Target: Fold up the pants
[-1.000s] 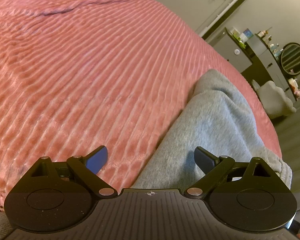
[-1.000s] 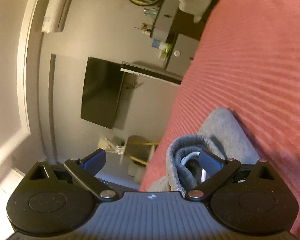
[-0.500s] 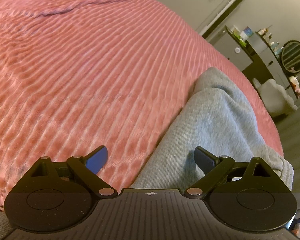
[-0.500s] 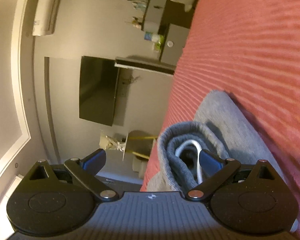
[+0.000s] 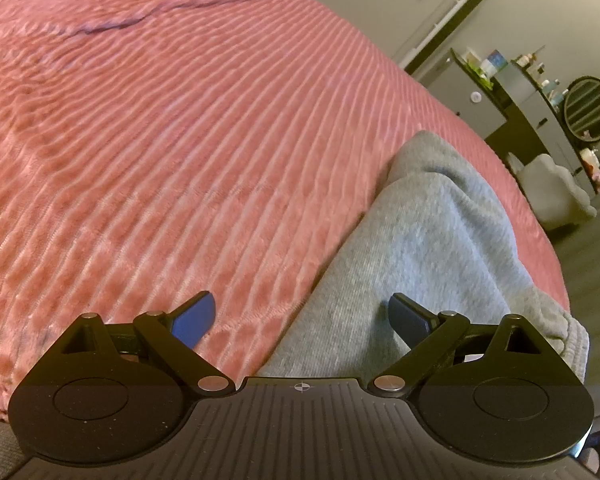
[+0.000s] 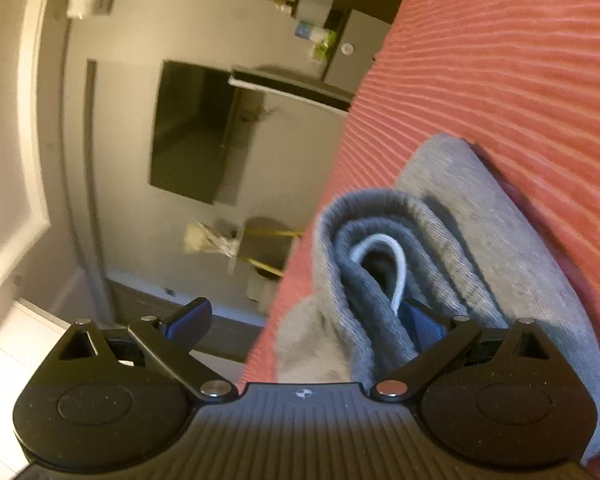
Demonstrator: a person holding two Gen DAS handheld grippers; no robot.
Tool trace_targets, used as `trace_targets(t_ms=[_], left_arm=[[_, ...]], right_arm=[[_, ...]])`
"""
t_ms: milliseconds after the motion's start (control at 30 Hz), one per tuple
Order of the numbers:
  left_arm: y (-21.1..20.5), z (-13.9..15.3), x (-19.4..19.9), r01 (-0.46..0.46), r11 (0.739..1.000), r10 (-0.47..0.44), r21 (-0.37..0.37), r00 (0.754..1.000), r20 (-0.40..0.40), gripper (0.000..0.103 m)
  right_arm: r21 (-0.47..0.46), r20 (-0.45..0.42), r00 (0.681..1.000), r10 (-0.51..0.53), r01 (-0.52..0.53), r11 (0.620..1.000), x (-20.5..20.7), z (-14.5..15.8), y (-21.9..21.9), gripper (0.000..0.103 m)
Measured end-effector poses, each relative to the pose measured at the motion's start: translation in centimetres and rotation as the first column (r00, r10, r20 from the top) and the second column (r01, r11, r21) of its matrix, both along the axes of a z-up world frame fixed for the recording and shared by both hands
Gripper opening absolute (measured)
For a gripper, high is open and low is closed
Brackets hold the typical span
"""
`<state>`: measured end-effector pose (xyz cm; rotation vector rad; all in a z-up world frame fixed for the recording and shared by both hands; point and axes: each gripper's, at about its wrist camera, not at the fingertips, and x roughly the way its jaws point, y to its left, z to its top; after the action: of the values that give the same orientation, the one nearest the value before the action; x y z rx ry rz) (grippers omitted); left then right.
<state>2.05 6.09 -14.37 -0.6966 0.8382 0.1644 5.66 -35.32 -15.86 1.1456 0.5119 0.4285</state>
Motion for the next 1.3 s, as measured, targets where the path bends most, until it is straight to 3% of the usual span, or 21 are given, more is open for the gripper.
trace_targets(t_ms=[100,200,300,367,433,500,533,600,700,767,833,933,1033,1167,1300], left_arm=[[-0.1,0.0,0.1,0.002,1.000,-0.002,-0.004,1.000,-0.002,0.096],[0.1,0.0,0.1,0.001,1.000,-0.001,-0.012,1.000,-0.002,0.096],[0.0,-0.1,0.2,0.002,1.000,-0.002,-0.012,1.000,-0.007,0.096],[0.0,-0.1,0.3,0.006,1.000,-0.006,-0.009,1.000,-0.011,0.096],[0.0,-0.1,0.3,0.007,1.000,-0.008,-0.011,1.000,-0.011,0.096],[0.1,-0.2,0.3,0.008,1.000,-0.008,-0.017,1.000,-0.012,0.096],[0.1,-0.2,0.3,0.009,1.000,-0.009,-0.017,1.000,-0.012,0.096],[0.0,-0.2,0.5,0.015,1.000,-0.015,-0.009,1.000,-0.020,0.096],[-0.3,0.0,1.0,0.043,0.999,-0.043,0.011,0.998,-0.044,0.097],[-0.5,0.1,1.9,0.119,0.993,-0.118,0.006,0.990,-0.072,0.097],[-0.5,0.3,3.0,0.217,0.976,-0.217,-0.017,0.973,-0.075,0.097],[-0.9,1.0,4.4,0.328,0.944,-0.327,0.029,0.944,-0.040,0.097],[-1.3,1.0,6.3,0.437,0.898,-0.436,0.048,0.899,-0.024,0.097],[-2.8,0.8,8.6,0.531,0.833,-0.527,0.156,0.847,-0.065,0.097],[-3.5,0.6,10.3,0.556,0.812,-0.557,0.177,0.829,-0.050,0.099]], right_arm=[[-0.089,-0.003,1.000,0.026,-0.026,0.996,0.1,0.7,0.5,0.099],[-0.135,-0.002,1.000,-0.020,0.019,0.991,-0.7,1.7,0.1,0.099],[-0.272,0.009,1.000,-0.029,0.030,0.962,-1.3,2.2,0.5,0.099],[-0.433,0.031,0.999,0.004,0.010,0.901,-1.5,2.6,2.1,0.099],[-0.644,0.036,0.999,0.014,0.013,0.765,-1.6,3.3,4.3,0.099],[-0.758,-0.007,1.000,-0.006,-0.001,0.652,-1.4,3.0,5.1,0.099],[-0.766,-0.007,1.000,-0.010,0.001,0.643,-1.6,2.7,5.0,0.099],[-0.744,0.017,0.999,-0.034,0.035,0.667,-2.4,2.6,4.4,0.099],[-0.748,0.000,0.999,-0.055,0.037,0.663,-3.0,3.0,4.4,0.099],[-0.748,-0.015,0.997,-0.073,0.037,0.662,-3.2,2.9,4.6,0.099],[-0.756,-0.019,0.996,-0.082,0.040,0.654,-3.2,2.9,4.7,0.099],[-0.762,-0.053,0.995,-0.084,0.014,0.648,-2.5,3.5,4.9,0.099],[-0.740,-0.099,0.993,-0.069,-0.027,0.672,-1.4,3.6,4.4,0.099],[-0.732,-0.143,0.989,0.032,-0.128,0.669,0.0,3.6,3.3,0.099],[-0.695,-0.193,0.975,0.110,-0.216,0.685,1.7,3.8,2.1,0.099]])
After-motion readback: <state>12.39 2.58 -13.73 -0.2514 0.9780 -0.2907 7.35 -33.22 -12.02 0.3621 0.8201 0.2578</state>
